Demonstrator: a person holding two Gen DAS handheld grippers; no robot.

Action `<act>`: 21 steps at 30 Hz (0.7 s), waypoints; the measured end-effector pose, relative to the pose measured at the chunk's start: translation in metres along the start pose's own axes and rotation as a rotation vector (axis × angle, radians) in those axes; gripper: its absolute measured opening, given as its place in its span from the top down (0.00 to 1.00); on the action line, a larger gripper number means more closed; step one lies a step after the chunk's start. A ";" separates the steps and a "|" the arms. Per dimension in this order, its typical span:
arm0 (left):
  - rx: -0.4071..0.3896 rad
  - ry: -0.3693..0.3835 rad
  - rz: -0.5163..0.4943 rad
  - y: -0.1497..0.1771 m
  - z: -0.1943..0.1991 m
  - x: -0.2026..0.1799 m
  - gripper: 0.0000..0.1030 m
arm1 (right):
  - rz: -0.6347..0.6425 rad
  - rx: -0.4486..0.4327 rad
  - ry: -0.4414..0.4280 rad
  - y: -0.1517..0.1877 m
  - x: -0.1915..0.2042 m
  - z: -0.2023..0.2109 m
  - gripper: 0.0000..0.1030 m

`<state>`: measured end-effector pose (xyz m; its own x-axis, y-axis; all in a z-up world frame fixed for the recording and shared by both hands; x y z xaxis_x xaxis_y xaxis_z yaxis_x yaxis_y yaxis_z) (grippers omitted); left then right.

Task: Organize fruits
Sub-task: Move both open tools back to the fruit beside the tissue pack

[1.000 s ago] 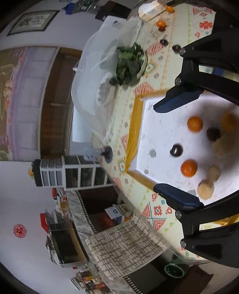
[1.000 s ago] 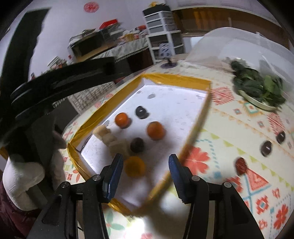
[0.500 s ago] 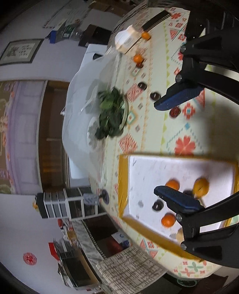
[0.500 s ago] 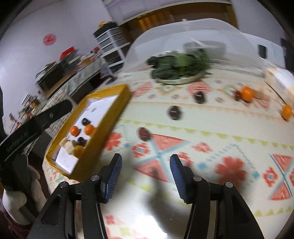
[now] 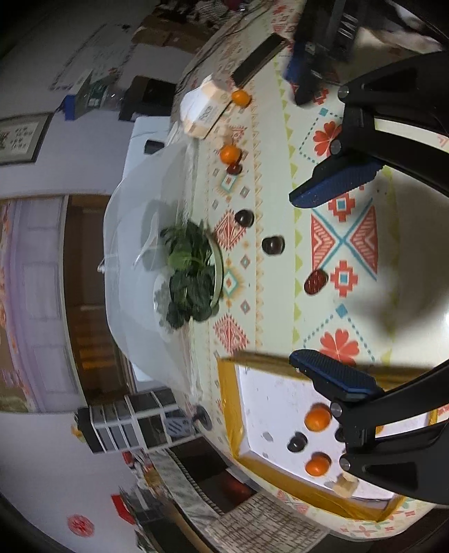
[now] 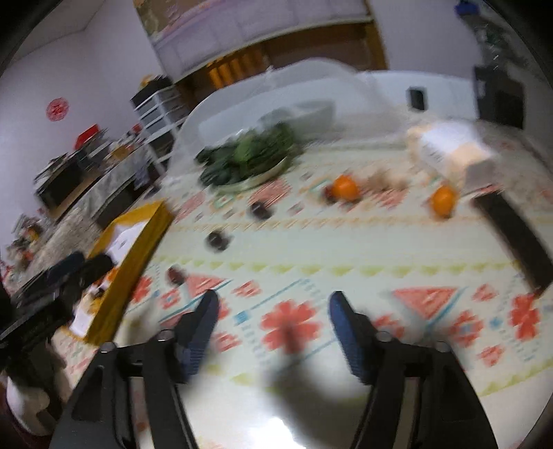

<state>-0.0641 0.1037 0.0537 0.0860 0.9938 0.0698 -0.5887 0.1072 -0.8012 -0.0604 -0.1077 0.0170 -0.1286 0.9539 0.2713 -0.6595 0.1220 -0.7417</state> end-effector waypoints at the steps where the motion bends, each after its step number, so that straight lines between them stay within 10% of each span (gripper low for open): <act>1: 0.000 0.000 -0.009 0.000 -0.002 -0.003 0.19 | 0.013 -0.027 0.041 -0.005 -0.005 0.005 0.11; 9: 0.047 0.034 -0.040 0.006 -0.024 -0.022 0.19 | -0.023 -0.115 0.229 -0.036 -0.070 0.017 0.01; 21: 0.146 0.114 -0.075 0.018 -0.059 -0.058 0.19 | -0.160 0.037 0.158 -0.030 -0.111 -0.026 0.01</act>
<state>-0.0325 0.0463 0.0005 0.2198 0.9742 0.0516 -0.6867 0.1921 -0.7011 -0.0070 -0.2096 -0.0070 0.0953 0.9545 0.2825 -0.6890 0.2681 -0.6734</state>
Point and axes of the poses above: each gripper's, at about its wrist camera, not at the fingertips, and z roughly against the way its jaws point, x to its left, y to its underside, the point moved 6 cm from there along -z, roughly the way its jaws point, and after that the axes turned 2 degrees about -y, right-handed, at the moved point
